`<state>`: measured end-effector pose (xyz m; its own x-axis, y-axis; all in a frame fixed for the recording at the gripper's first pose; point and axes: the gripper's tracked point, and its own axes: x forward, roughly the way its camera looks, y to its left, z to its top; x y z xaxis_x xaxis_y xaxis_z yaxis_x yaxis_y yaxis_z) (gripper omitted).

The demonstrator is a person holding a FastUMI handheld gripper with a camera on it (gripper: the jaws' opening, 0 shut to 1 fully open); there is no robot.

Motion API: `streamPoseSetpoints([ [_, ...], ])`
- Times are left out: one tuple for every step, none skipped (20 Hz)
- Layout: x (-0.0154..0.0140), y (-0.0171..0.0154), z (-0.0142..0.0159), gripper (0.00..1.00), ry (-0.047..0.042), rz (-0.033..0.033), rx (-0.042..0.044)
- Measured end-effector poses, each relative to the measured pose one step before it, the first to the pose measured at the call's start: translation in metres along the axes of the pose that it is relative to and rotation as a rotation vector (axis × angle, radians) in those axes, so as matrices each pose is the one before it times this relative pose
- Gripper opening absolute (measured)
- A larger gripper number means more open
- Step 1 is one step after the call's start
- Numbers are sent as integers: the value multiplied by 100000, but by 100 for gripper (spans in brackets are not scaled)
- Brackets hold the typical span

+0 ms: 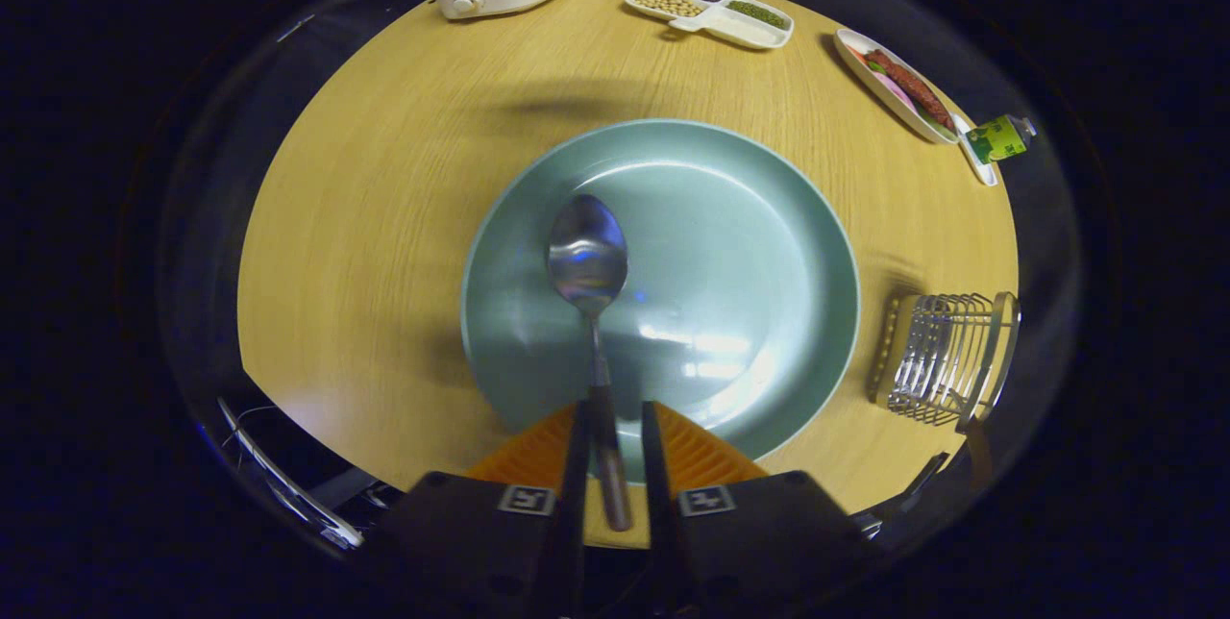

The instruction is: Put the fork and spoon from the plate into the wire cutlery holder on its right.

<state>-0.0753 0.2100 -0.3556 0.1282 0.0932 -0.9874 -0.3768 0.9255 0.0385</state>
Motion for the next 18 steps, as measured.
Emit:
streamPoseSetpoints([
  [841,141,-332,13,-94,-849,1521],
  [-129,2,-317,12,709,-265,1962],
  [-43,-320,-8,11,38,-882,1635],
  [-532,-194,197,10,-998,-579,663],
  [-549,-289,210,9,-926,-1203,261],
  [-860,-466,170,9,-525,-2151,-482],
  [-1072,-593,-66,9,123,-3094,-984],
  [-1224,-829,-115,9,1026,-3773,-1301],
  [-1445,-1036,-160,9,622,-5046,-1405],
  [-1138,-736,-65,10,60,-3431,-369],
  [-1305,-717,40,9,-246,-2965,323],
  [-972,-527,151,9,-442,-2387,604],
  [-1069,-663,255,9,-507,-2494,-64],
  [-732,-674,158,9,-283,-2092,-204],
  [-760,-625,-55,9,-54,-2434,-1224],
  [-862,-995,-280,9,-2,-2755,-1417],
  [-948,-1262,-250,9,-14,-3083,-583],
  [-898,-1658,-229,9,49,-3439,285],
])
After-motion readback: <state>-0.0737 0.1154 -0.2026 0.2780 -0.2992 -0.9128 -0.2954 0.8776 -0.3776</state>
